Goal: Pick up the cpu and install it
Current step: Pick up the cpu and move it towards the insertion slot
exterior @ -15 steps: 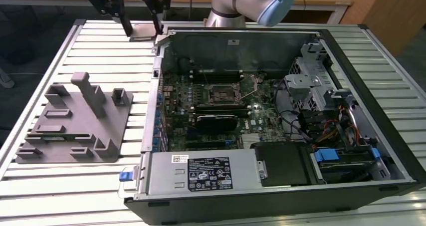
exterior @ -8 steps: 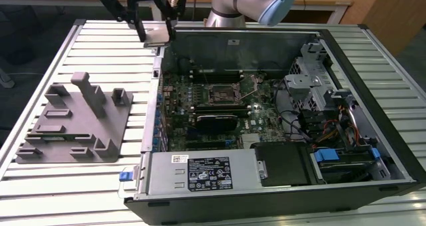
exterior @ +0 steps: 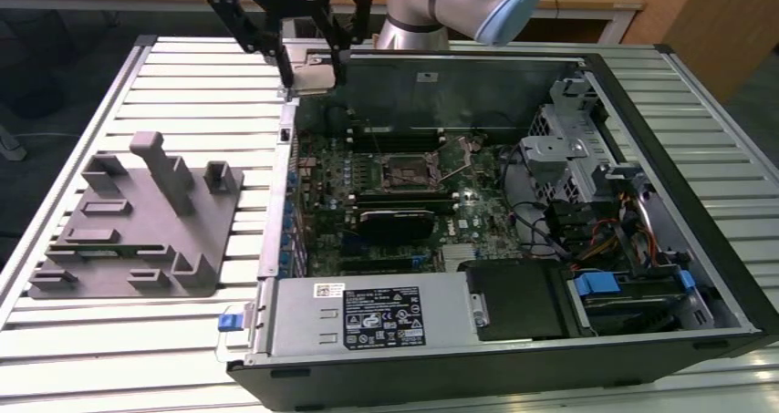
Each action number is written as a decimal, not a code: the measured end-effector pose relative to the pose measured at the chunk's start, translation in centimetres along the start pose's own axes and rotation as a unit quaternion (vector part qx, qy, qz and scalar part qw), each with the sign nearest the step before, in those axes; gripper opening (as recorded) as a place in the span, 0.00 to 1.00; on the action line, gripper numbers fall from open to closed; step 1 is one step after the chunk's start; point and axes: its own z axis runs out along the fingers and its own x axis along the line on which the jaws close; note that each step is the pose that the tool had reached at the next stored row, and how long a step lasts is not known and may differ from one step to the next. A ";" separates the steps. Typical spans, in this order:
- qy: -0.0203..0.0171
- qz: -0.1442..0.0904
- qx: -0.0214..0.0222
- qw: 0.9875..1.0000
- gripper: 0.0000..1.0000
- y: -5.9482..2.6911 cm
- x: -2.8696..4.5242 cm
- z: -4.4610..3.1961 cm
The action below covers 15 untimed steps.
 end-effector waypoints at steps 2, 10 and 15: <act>0.001 0.000 0.000 1.000 0.55 0.10 -0.62 0.54; 0.002 0.000 0.000 1.000 0.55 0.52 -2.39 2.25; 0.004 0.000 0.000 1.000 0.55 0.82 -3.43 3.29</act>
